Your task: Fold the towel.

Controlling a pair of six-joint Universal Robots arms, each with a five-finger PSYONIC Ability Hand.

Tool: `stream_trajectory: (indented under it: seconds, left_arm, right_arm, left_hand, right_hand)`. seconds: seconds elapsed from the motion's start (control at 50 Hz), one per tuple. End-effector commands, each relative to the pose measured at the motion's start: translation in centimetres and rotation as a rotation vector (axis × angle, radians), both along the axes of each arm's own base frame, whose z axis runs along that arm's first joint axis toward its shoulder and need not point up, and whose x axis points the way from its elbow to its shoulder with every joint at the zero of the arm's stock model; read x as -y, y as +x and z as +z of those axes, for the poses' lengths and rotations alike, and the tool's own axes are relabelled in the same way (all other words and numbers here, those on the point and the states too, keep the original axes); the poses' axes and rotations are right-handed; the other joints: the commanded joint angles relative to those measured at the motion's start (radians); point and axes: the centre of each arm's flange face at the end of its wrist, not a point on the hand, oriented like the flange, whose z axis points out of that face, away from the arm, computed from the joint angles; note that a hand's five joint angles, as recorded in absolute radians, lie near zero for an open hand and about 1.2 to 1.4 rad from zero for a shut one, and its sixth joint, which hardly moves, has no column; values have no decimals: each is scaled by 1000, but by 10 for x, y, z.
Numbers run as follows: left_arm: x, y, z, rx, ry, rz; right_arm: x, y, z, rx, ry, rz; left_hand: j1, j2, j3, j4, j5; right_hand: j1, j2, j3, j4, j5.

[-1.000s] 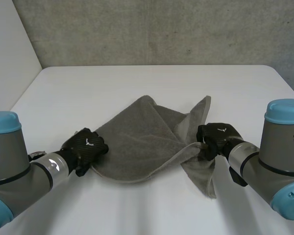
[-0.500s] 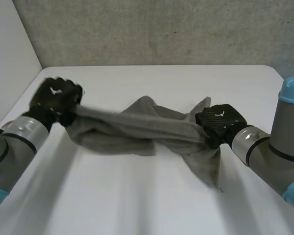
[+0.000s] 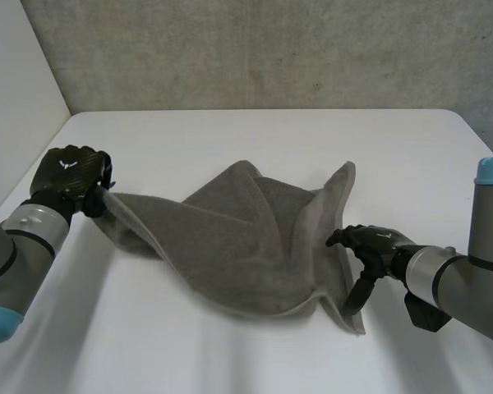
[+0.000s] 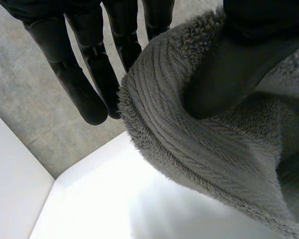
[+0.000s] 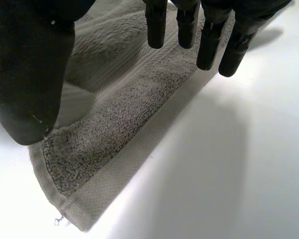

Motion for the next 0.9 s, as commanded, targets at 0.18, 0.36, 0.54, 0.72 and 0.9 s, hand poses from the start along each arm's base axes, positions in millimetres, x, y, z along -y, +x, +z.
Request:
stream_trajectory:
  seconds: [0.18, 0.36, 0.54, 0.72, 0.9]
  left_arm:
    - [-2, -1, -2, -2, 6, -3]
    - [-3, -2, -1, -4, 5, -7]
    - [-4, -3, -2, -3, 9, -10]
    - [-3, -1, -1, -5, 7, -2]
    - [-4, -1, 7, -44, 19, 1]
  right_arm:
    - [-3, -4, -17, 153, 139, -79]
    - [-23, 6, -24, 134, 139, -25]
    - [-32, 13, -31, 132, 115, 16]
    - [-38, 23, -39, 117, 81, 53]
    - [-1, 18, 22, 99, -199, -47]
  left_hand:
    - [44, 45, 22, 46, 32]
    - [44, 45, 22, 46, 32]
    - [44, 45, 22, 46, 32]
    - [44, 45, 22, 46, 32]
    - [44, 45, 22, 46, 32]
  right_hand:
    - [53, 46, 46, 39, 53]
    - [56, 49, 49, 42, 56]
    - [59, 52, 52, 45, 59]
    - [553, 546, 546, 539, 553]
    - [1159, 1151, 1152, 1145, 1159]
